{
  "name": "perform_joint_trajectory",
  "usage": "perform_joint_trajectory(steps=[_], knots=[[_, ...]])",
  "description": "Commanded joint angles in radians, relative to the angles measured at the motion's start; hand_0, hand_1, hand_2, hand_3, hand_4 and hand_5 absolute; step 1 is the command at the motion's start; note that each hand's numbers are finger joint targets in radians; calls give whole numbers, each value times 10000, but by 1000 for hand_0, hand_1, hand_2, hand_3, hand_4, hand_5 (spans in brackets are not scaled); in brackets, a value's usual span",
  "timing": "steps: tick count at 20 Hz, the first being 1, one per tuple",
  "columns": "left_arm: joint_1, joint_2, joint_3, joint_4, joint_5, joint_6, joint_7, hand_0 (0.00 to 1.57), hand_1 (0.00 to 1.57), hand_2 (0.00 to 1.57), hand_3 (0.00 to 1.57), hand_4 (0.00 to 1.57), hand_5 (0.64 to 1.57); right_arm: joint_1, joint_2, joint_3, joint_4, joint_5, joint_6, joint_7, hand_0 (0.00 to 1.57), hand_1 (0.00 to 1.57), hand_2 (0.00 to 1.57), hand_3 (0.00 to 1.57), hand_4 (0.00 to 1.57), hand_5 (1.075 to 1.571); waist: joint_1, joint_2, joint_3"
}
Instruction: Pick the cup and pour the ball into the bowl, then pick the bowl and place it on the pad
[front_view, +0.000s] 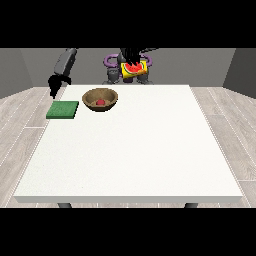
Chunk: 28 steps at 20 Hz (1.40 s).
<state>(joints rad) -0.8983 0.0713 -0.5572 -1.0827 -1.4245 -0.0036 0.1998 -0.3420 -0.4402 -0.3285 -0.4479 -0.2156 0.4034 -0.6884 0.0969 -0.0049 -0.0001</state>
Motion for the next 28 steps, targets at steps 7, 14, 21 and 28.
perform_joint_trajectory(steps=[7,14,21,28], knots=[[3650,759,3247,-885,4669,2630,-2379,1513,1513,1447,1160,1322,1569,679,-439,-389,-347,-461,394,-166,0,0,372,370,700,1564,1177,1081,-92],[5301,608,4733,-876,8116,3988,-6319,1284,1284,1104,755,1422,1567,248,-597,-993,-842,-1141,309,-343,0,0,390,237,692,1546,1960,3154,-79],[5023,274,5851,64,11462,992,-7814,0,0,0,0,0,977,-106,-421,-1006,-1483,-1381,270,-415,0,0,297,0,109,1533,1764,4300,-40],[4678,844,6711,1230,12212,155,-8835,0,0,0,0,0,654,-550,662,-284,-1947,-961,-864,13,0,0,0,0,0,1571,1225,3912,-6]])
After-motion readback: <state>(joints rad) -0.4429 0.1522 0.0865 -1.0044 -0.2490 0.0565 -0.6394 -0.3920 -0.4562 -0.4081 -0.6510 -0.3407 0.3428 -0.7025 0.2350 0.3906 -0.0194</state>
